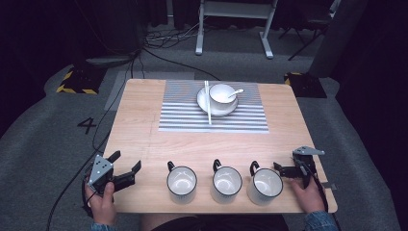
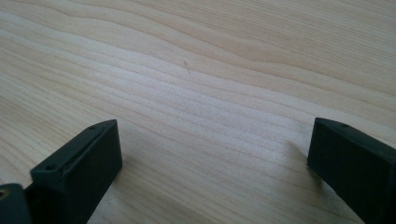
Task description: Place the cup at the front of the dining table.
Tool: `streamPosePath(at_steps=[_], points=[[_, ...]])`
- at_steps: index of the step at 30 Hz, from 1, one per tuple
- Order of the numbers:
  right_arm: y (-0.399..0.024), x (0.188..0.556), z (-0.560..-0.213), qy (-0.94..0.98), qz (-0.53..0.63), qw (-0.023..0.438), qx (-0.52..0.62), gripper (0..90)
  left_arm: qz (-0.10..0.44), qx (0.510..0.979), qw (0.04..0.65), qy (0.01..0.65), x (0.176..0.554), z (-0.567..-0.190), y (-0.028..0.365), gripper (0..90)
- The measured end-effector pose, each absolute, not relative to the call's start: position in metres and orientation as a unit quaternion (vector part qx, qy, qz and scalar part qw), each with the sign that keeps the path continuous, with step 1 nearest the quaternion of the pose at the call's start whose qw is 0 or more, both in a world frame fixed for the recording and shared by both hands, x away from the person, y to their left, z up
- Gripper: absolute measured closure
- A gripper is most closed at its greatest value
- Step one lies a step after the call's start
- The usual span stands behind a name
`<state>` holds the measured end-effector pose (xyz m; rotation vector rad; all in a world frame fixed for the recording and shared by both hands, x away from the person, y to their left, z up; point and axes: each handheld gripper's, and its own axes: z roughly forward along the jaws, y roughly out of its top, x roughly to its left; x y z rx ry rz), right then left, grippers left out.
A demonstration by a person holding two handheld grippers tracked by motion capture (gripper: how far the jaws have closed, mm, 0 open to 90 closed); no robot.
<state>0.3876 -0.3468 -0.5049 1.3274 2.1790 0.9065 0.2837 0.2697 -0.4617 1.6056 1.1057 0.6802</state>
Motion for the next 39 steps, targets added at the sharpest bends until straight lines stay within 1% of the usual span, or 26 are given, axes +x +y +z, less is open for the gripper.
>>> streamPosePath(at_steps=[5, 7, 12, 18, 23, 26, 30, 39], points=[[-0.347, 0.388, -0.505, 0.786, 0.327, 0.215, 0.479, 3.0, 0.305, 0.637, 0.535, 0.463, 0.274, -0.453, 0.274, 15.3], [-0.347, 0.388, -0.505, 0.786, 0.327, 0.215, 0.479, 3.0, 0.308, 0.632, 0.541, 0.462, 0.271, -0.451, 0.275, 15.3], [-0.347, 0.388, -0.505, 0.786, 0.327, 0.215, 0.479, 3.0, 0.308, 0.631, 0.546, 0.457, 0.267, -0.448, 0.275, 15.2], [-0.347, 0.388, -0.505, 0.786, 0.327, 0.215, 0.479, 3.0, 0.304, 0.629, 0.537, 0.472, 0.262, -0.441, 0.268, 15.2], [-0.347, 0.388, -0.505, 0.786, 0.327, 0.215, 0.479, 3.0, 0.295, 0.644, 0.535, 0.461, 0.257, -0.434, 0.258, 15.3], [-0.347, 0.388, -0.505, 0.786, 0.327, 0.215, 0.479, 3.0, 0.283, 0.662, 0.530, 0.448, 0.256, -0.430, 0.251, 15.3], [-0.347, 0.388, -0.505, 0.786, 0.327, 0.215, 0.479, 3.0, 0.279, 0.683, 0.520, 0.430, 0.254, -0.426, 0.240, 15.3], [-0.347, 0.388, -0.505, 0.786, 0.327, 0.215, 0.479, 3.0, 0.251, 0.712, 0.524, 0.394, 0.252, -0.423, 0.216, 15.3]])
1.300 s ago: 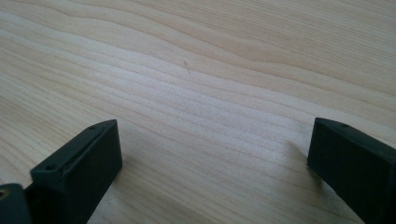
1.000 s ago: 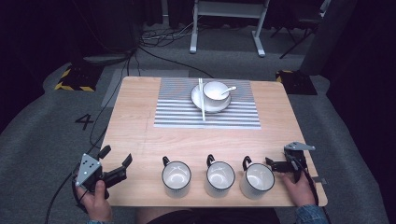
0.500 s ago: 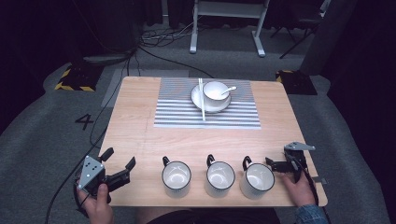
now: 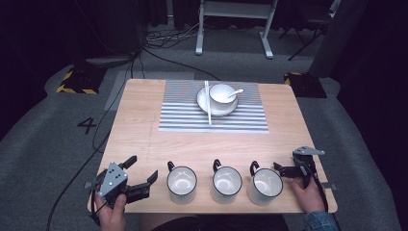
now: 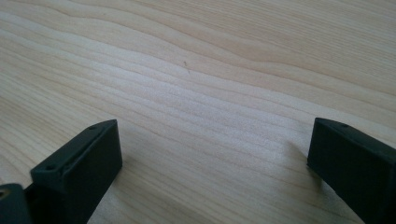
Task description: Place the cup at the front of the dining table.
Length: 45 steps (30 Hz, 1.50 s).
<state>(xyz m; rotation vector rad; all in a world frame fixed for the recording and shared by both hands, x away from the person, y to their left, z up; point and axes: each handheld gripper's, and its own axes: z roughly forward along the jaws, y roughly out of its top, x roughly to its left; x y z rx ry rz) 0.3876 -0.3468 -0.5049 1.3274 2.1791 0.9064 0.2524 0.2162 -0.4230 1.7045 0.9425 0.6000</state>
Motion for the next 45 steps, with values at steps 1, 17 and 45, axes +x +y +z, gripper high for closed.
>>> streamPosePath(at_steps=[1, 17, 45], points=[[-0.347, 0.388, -0.505, 0.786, 0.327, 0.215, 0.479, 3.0, 0.246, 0.714, 0.526, 0.392, 0.252, -0.424, 0.214, 15.3], [-0.347, 0.388, -0.505, 0.786, 0.327, 0.215, 0.479, 3.0, 0.168, 0.761, 0.521, 0.347, 0.251, -0.435, 0.171, 15.3], [-0.347, 0.387, -0.505, 0.785, 0.329, 0.214, 0.479, 3.1, 0.166, 0.797, 0.460, 0.355, 0.263, -0.470, 0.134, 0.1]])
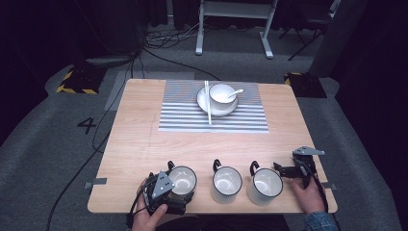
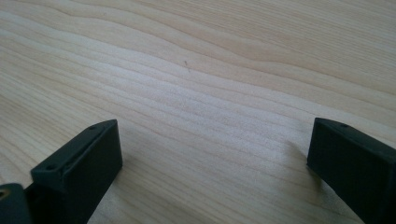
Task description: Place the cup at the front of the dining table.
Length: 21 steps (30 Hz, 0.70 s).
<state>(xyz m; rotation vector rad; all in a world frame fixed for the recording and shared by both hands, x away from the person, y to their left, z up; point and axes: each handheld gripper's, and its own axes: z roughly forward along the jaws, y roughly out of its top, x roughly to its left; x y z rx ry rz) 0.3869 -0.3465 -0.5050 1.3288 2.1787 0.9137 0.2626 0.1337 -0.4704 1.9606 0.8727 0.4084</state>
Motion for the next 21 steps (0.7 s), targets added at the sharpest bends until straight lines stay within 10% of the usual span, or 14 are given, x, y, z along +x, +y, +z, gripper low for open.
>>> streamPosePath(at_steps=[21], points=[[-0.346, 0.385, -0.505, 0.785, 0.327, 0.215, 0.481, 3.3, 0.134, 0.774, 0.521, 0.334, 0.279, -0.499, 0.129, 0.0]])
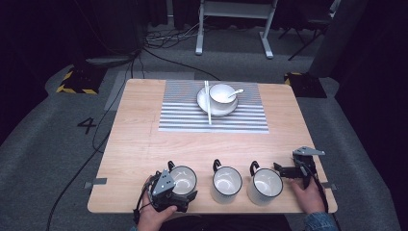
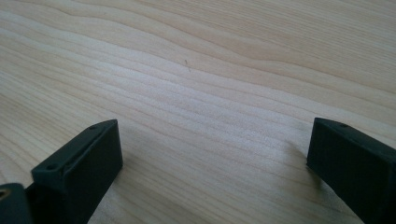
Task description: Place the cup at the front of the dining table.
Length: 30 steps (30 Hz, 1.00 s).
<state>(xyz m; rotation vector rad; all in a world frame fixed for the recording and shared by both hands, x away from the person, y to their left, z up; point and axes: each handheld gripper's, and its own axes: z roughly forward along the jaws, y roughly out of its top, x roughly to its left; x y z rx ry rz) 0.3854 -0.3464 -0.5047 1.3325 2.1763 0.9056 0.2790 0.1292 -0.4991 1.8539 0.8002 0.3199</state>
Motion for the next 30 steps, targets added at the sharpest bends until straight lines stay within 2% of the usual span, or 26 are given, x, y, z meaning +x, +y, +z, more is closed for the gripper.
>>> streamPosePath(at_steps=[10, 13, 30], points=[[-0.346, 0.385, -0.505, 0.785, 0.327, 0.215, 0.481, 3.3, 0.142, 0.769, 0.517, 0.347, 0.277, -0.499, 0.125, 0.0], [-0.346, 0.385, -0.505, 0.785, 0.327, 0.215, 0.481, 3.3, 0.168, 0.779, 0.493, 0.351, 0.275, -0.498, 0.120, 1.3], [-0.346, 0.386, -0.505, 0.785, 0.327, 0.215, 0.481, 3.3, 0.157, 0.779, 0.490, 0.358, 0.276, -0.488, 0.122, 2.5]])
